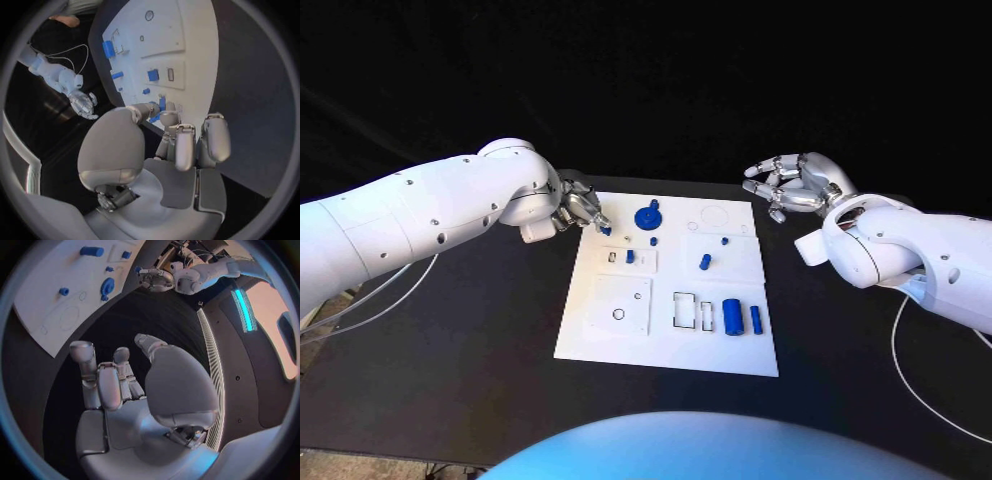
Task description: Assemble the parts on the task board
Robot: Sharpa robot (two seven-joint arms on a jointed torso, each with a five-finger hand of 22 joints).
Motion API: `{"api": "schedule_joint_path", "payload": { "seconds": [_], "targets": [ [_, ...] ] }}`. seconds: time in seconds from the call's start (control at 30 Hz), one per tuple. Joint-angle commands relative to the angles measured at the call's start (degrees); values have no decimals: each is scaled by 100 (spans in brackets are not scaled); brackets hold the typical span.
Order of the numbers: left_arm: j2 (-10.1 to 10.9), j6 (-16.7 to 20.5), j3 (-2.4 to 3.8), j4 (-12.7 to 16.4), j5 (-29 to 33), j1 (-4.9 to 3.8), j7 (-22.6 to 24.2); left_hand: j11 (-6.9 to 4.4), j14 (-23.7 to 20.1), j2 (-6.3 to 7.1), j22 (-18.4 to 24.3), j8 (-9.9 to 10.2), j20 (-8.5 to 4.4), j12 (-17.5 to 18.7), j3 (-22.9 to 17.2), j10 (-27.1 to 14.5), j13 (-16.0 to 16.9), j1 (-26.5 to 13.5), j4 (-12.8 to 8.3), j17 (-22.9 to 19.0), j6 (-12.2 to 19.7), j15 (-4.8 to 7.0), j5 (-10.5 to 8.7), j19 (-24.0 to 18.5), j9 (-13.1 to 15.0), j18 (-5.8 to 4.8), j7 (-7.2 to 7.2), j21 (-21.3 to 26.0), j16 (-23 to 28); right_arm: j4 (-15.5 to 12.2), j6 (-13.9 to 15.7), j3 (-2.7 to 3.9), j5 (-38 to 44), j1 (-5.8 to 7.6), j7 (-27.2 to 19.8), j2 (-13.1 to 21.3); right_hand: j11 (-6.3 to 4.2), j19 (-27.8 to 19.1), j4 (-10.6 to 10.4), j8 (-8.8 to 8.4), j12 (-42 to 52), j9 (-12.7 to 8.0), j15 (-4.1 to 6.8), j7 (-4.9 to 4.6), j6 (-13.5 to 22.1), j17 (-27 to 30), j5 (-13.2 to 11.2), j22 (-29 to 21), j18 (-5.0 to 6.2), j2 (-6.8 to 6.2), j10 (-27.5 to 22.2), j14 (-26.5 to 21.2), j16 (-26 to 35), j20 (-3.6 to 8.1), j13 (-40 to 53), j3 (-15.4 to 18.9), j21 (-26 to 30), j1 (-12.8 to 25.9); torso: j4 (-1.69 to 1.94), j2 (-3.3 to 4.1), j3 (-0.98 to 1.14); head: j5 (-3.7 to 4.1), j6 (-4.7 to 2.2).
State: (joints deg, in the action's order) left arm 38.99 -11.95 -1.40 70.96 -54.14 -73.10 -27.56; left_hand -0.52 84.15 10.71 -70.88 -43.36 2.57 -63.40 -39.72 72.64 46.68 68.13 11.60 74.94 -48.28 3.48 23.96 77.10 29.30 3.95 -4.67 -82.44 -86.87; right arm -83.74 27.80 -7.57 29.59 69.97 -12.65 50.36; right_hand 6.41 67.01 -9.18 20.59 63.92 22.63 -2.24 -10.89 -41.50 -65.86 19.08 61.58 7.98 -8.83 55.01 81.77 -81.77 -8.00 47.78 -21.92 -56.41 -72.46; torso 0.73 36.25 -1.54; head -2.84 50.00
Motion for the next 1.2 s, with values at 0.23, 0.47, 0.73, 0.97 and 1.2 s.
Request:
{"api": "schedule_joint_path", "payload": {
  "seconds": [0.23,0.47,0.73,0.97,1.2],
  "targets": [
    [210,522,-3,523,-520,140,-76,-18,419,23,-60,-79,-11,-47,-1051,78,25,-111,-1014,812,-81,55,71,85,408,19,83,-47,-50,-15,-61,0,15,-18,-38,22,-16,-28,-32,39,37,-9,25,-20,41,-7,26,1,12,11,-29,-7,16,1,-7,3,36,26,6,2,-4,-21,0],
    [251,457,-5,669,-694,215,-117,-27,423,39,-74,-96,-17,-44,-1075,93,14,-144,-1033,832,-96,63,95,93,408,16,93,-54,-58,-19,-62,0,15,-26,-37,32,-16,-32,-31,41,39,-10,25,-20,41,-7,37,-3,14,12,-28,-6,16,2,-8,0,43,24,0,5,-5,-39,0],
    [222,412,-17,723,-851,296,-138,-29,422,41,-63,-99,-18,-33,-1079,89,-5,-151,-1036,824,-99,64,101,85,408,19,95,-50,-55,-18,-63,0,14,-32,-39,35,-16,-32,-31,41,39,-10,25,-20,41,-7,37,-3,14,12,-28,-6,16,2,-8,0,43,24,-4,7,-2,-51,0],
    [176,344,-23,727,-948,341,-171,-30,422,41,-62,-100,-19,-29,-1083,88,-12,-156,-1037,827,-100,65,104,85,408,19,95,-50,-56,-23,-59,0,14,-36,-40,35,-16,-25,-33,46,41,-12,25,-20,42,-9,52,5,12,13,-29,-6,15,2,-10,-3,35,23,-17,16,-5,-63,0],
    [152,246,-25,714,-1011,353,-207,-30,425,42,-57,-102,-20,-17,-1086,83,-31,-162,-1038,840,-102,65,108,81,408,20,96,-48,-61,-24,-58,0,14,-37,-40,37,-16,-25,-33,46,41,-12,25,-20,42,-9,52,5,12,13,-29,-6,15,2,-10,-3,35,23,-4,11,-2,-56,0]
  ]
}}
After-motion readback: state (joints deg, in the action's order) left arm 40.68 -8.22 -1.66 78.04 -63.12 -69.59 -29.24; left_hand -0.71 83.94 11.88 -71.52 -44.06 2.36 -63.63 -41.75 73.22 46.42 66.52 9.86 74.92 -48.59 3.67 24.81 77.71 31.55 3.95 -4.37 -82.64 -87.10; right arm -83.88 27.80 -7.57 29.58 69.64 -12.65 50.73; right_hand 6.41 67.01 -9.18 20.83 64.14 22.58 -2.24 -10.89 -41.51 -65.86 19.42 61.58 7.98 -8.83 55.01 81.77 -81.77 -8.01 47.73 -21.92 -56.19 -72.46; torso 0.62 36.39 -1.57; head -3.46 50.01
